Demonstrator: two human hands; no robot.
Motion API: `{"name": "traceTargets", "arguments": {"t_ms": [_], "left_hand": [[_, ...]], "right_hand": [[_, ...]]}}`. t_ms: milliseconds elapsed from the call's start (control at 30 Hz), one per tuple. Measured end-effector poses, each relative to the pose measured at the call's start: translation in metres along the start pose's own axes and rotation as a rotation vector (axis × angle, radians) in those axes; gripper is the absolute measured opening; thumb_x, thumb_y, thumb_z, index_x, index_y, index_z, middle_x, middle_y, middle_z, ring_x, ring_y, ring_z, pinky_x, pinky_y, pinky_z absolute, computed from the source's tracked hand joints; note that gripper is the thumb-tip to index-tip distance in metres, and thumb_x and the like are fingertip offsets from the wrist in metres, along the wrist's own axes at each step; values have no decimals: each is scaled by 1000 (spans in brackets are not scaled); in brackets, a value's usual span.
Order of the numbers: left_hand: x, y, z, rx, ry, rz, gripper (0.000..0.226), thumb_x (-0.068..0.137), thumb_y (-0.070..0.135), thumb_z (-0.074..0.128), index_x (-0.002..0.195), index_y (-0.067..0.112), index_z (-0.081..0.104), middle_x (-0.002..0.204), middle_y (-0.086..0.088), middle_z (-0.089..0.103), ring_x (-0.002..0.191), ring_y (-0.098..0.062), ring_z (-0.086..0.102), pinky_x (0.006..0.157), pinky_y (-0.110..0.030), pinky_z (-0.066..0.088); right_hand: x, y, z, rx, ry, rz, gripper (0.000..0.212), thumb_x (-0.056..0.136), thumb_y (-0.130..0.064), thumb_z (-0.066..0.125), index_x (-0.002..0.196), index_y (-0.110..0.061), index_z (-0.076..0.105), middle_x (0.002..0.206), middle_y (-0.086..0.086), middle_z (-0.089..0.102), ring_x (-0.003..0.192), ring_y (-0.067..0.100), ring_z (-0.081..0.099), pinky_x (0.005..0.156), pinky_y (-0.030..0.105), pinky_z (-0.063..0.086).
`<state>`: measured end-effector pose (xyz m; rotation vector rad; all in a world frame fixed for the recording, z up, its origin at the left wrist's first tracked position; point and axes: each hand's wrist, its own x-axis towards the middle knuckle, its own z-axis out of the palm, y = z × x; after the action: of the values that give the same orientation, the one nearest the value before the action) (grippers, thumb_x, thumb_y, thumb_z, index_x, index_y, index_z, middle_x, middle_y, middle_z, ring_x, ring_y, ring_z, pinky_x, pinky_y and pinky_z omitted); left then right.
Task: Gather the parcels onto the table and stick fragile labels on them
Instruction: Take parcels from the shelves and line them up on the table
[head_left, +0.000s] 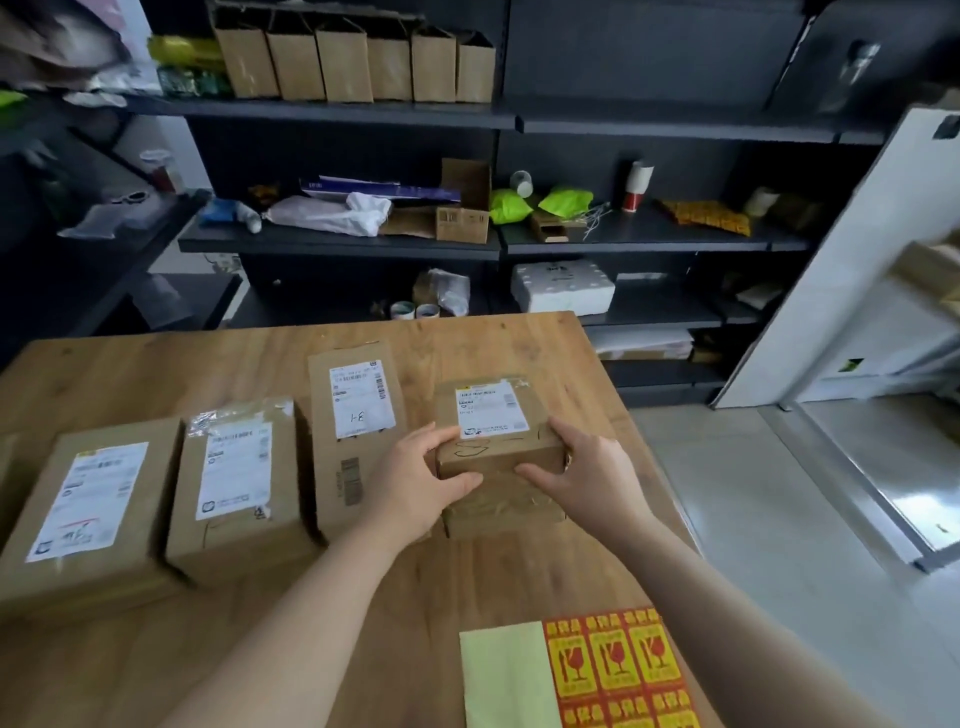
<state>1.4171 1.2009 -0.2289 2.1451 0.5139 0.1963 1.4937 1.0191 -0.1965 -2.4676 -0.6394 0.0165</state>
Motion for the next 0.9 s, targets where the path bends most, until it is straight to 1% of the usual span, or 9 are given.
{"name": "traceTargets", "arguments": {"t_ms": [133,200,267,367,500,600,700,800,900], "left_hand": [[1,-19,16,55,8,-62,66,69,44,80,130,37,55,147,11,40,130,-8,43,106,-26,34],[1,-25,21,78,17,-68,65,71,44,79,131,38,54,148,14,38,130,-7,41,104,-25,33],[2,-29,24,146,35,-59,65,72,44,78,132,39,52,148,14,37,132,-10,38,104,-28,30],[0,-35,30,317,62,-27,64,74,49,74,133,39,51,147,12,40,131,-14,32,106,-32,27],[-3,-43,38,488,80,22,60,77,54,68,132,40,51,146,11,42,129,-13,32,106,-34,25],[-5,-43,43,615,59,59,58,82,54,62,135,40,47,148,12,39,131,-15,29,107,-38,24],[-9,-44,47,638,45,77,52,87,50,56,137,37,46,147,13,40,134,-16,27,108,-40,22],[-15,-44,43,552,68,92,48,91,46,53,136,31,49,143,12,45,134,-14,31,109,-38,27],[-25,-42,33,494,148,127,43,90,39,58,130,24,57,134,9,55,127,-16,43,106,-37,36]], "right_hand": [[11,21,22,-1,-83,10,58,79,-44,72,128,-17,55,103,-2,69,91,15,63,79,31,55],[13,28,32,-4,-116,14,55,79,-45,72,125,-20,56,97,-5,70,85,12,63,74,28,54],[15,34,40,-10,-132,6,52,77,-46,72,121,-22,57,94,-7,69,79,9,62,68,24,53],[15,40,50,-29,-180,-10,52,78,-43,72,123,-23,55,102,-7,67,84,8,60,66,18,45],[13,47,59,-60,-263,-7,59,80,-43,69,131,-22,48,112,-1,63,97,17,60,78,27,51],[12,51,65,-86,-306,-10,64,82,-42,68,138,-24,41,118,1,60,101,19,60,81,29,50],[10,53,68,-129,-334,-26,67,84,-43,66,141,-27,35,128,1,54,108,21,58,86,31,51],[8,54,68,-166,-277,-109,67,86,-48,61,143,-26,34,147,0,39,127,23,45,102,33,40],[5,47,65,-180,-236,-233,65,89,-48,57,145,-21,36,151,0,35,137,19,33,111,28,27]]}}
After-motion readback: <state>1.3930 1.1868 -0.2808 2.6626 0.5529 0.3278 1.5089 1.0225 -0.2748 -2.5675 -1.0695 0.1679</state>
